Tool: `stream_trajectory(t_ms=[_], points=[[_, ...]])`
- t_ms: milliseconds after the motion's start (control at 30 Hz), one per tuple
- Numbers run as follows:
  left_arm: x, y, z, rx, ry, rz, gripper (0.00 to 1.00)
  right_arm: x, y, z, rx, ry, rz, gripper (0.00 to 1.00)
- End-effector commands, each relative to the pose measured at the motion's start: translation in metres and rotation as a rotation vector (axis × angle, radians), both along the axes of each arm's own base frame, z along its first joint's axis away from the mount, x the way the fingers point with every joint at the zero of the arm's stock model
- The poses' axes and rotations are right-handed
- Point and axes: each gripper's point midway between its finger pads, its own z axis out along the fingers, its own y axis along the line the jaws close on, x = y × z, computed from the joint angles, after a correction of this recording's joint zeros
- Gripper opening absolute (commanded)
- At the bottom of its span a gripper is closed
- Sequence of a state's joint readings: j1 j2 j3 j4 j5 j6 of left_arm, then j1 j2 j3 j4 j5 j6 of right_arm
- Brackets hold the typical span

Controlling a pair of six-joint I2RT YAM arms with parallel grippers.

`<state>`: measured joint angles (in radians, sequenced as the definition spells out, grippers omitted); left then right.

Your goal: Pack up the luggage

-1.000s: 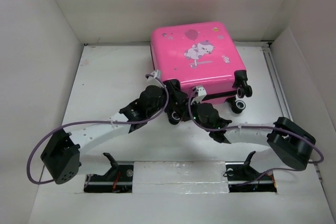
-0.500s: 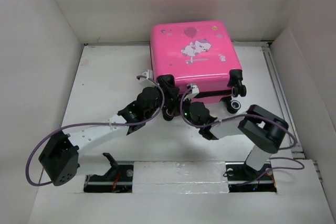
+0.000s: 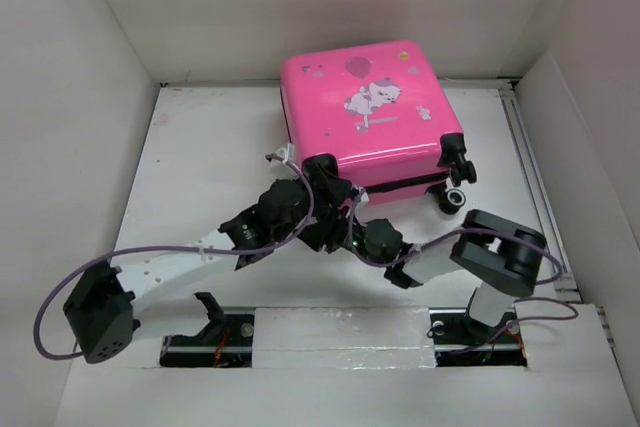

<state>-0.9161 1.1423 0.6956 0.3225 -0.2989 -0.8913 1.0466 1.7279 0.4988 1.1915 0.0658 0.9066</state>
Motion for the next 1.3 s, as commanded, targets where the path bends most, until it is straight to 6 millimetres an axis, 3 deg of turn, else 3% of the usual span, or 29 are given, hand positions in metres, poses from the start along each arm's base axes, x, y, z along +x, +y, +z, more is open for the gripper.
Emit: stream_trajectory(t_ms=[0, 33, 67, 100, 167, 200, 233, 300, 367, 400, 433, 467, 533, 600, 633, 667, 700, 733, 800, 833, 900, 1000, 1200, 1267], points=[[-0.017, 0.006, 0.097, -0.181, -0.209, -0.046, 0.72, -0.031, 0.005, 0.054, 0.066, -0.132, 0.139, 0.58], [-0.017, 0.018, 0.101, -0.161, -0.224, -0.011, 0.73, -0.033, 0.001, 0.046, 0.025, -0.122, 0.14, 0.58], [-0.016, 0.029, 0.092, -0.102, -0.204, 0.028, 0.73, -0.032, -0.003, 0.054, 0.018, -0.132, 0.128, 0.59], [-0.014, 0.039, 0.092, -0.082, -0.209, 0.065, 0.71, -0.034, -0.008, 0.038, -0.063, -0.118, 0.133, 0.61], [-0.014, 0.07, 0.1, -0.064, -0.239, 0.167, 0.7, -0.035, -0.015, 0.027, -0.144, -0.109, 0.116, 0.62], [-0.015, 0.08, 0.085, -0.014, -0.225, 0.188, 0.67, -0.04, -0.016, 0.033, -0.165, -0.133, 0.129, 0.62], [-0.015, 0.09, 0.081, 0.005, -0.227, 0.225, 0.65, -0.041, -0.023, 0.016, -0.239, -0.101, 0.126, 0.62], [-0.019, 0.108, 0.072, 0.02, -0.212, 0.261, 0.54, -0.047, -0.027, 0.012, -0.28, -0.088, 0.14, 0.65], [-0.022, 0.114, 0.046, 0.06, -0.176, 0.27, 0.49, -0.053, -0.034, 0.004, -0.349, -0.077, 0.16, 0.65], [-0.023, 0.115, 0.041, 0.067, -0.173, 0.269, 0.4, -0.057, -0.033, 0.007, -0.361, -0.089, 0.172, 0.67], [-0.026, 0.113, 0.02, 0.093, -0.146, 0.249, 0.37, -0.057, -0.036, 0.013, -0.369, -0.106, 0.175, 0.69], [-0.029, 0.106, 0.007, 0.112, -0.125, 0.203, 0.35, -0.06, -0.043, 0.006, -0.419, -0.087, 0.184, 0.69], [-0.032, 0.092, -0.011, 0.115, -0.107, 0.14, 0.32, -0.059, -0.052, 0.013, -0.445, -0.089, 0.161, 0.74], [-0.04, 0.073, -0.041, 0.124, -0.059, 0.036, 0.32, -0.054, -0.071, 0.026, -0.474, -0.101, 0.096, 0.76], [-0.042, 0.067, -0.046, 0.125, -0.066, 0.003, 0.32, -0.048, -0.078, 0.036, -0.48, -0.117, 0.056, 0.77], [-0.041, 0.06, -0.047, 0.098, -0.081, -0.015, 0.31, -0.045, -0.086, 0.058, -0.449, -0.139, 0.01, 0.81], [-0.042, 0.053, -0.046, 0.086, -0.082, -0.04, 0.31, -0.043, -0.097, 0.054, -0.483, -0.13, -0.02, 0.82], [-0.041, 0.049, -0.057, 0.11, -0.076, -0.056, 0.31, -0.035, -0.103, 0.067, -0.477, -0.15, -0.067, 0.84], [-0.037, 0.039, -0.047, 0.092, -0.113, -0.069, 0.31, -0.029, -0.112, 0.073, -0.498, -0.167, -0.084, 0.85], [-0.038, 0.034, -0.056, 0.127, -0.113, -0.088, 0.33, -0.024, -0.115, 0.076, -0.499, -0.162, -0.103, 0.85], [-0.033, 0.023, -0.044, 0.112, -0.139, -0.089, 0.34, -0.017, -0.117, 0.081, -0.509, -0.169, -0.125, 0.85], [-0.025, 0.014, -0.045, 0.158, -0.159, -0.088, 0.35, -0.015, -0.118, 0.086, -0.508, -0.182, -0.136, 0.85], [0.002, 0.032, -0.057, 0.283, -0.159, 0.079, 0.37, -0.014, -0.113, 0.091, -0.48, -0.206, -0.108, 0.85], [0.009, 0.033, -0.052, 0.297, -0.185, 0.108, 0.37, -0.015, -0.111, 0.092, -0.465, -0.212, -0.102, 0.84]])
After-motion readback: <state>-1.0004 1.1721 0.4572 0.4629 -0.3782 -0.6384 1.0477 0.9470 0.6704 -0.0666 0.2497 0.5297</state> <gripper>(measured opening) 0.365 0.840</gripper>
